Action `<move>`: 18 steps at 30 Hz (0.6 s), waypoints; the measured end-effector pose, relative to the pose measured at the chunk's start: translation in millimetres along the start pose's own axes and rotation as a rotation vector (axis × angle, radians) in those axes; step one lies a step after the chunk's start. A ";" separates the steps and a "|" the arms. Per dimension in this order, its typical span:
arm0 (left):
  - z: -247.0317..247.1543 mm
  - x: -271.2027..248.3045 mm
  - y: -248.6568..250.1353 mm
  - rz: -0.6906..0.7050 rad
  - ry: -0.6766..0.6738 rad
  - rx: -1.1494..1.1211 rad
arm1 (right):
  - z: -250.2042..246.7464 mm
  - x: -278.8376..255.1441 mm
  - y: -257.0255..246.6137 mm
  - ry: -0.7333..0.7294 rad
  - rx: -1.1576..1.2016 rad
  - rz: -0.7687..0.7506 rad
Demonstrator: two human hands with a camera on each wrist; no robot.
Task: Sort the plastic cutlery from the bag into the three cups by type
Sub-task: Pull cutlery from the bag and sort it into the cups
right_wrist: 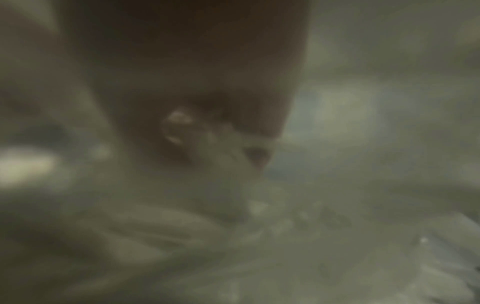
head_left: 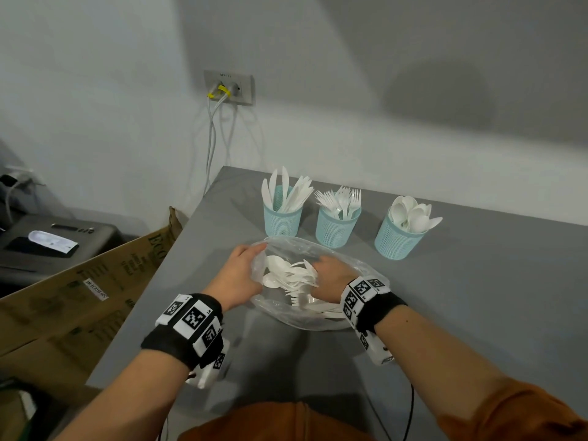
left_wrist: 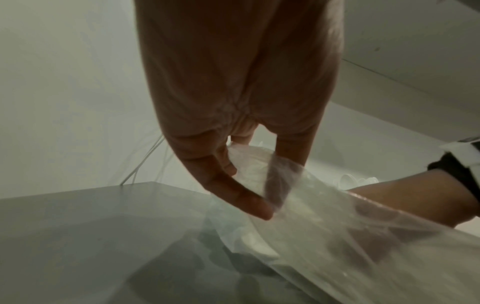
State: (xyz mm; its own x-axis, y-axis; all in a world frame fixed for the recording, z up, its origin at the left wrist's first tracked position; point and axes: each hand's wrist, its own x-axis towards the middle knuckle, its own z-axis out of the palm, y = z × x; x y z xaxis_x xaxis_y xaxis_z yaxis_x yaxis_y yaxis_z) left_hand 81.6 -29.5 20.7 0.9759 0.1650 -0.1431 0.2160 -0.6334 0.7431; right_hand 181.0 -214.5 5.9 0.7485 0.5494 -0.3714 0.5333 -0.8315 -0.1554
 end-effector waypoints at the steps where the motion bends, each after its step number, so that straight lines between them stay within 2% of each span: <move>1: -0.4 0.2 0.8 0.002 -0.001 0.002 | -0.1 -1.9 -0.5 0.006 0.006 -0.002; 6: -1.8 2.7 1.7 0.009 0.003 0.001 | 8.4 -4.0 -3.7 0.042 -0.025 -0.027; 11: -9.5 4.5 -0.3 -0.044 0.044 -0.012 | -3.7 -5.0 -0.4 0.032 0.068 -0.057; 16: -12.0 6.0 -4.7 -0.096 0.048 0.023 | -10.8 -13.6 17.4 0.153 0.228 -0.094; 18: -10.3 5.7 -4.4 -0.086 0.088 0.106 | -10.5 -17.5 18.9 0.170 0.261 -0.084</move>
State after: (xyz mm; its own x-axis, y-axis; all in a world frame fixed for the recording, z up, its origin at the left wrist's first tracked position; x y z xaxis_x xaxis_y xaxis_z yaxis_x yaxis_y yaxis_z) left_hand 85.9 -17.9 23.4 0.9482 0.2842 -0.1419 0.3049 -0.6896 0.6569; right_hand 182.2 -239.0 19.0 0.7730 0.6047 -0.1921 0.4936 -0.7634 -0.4166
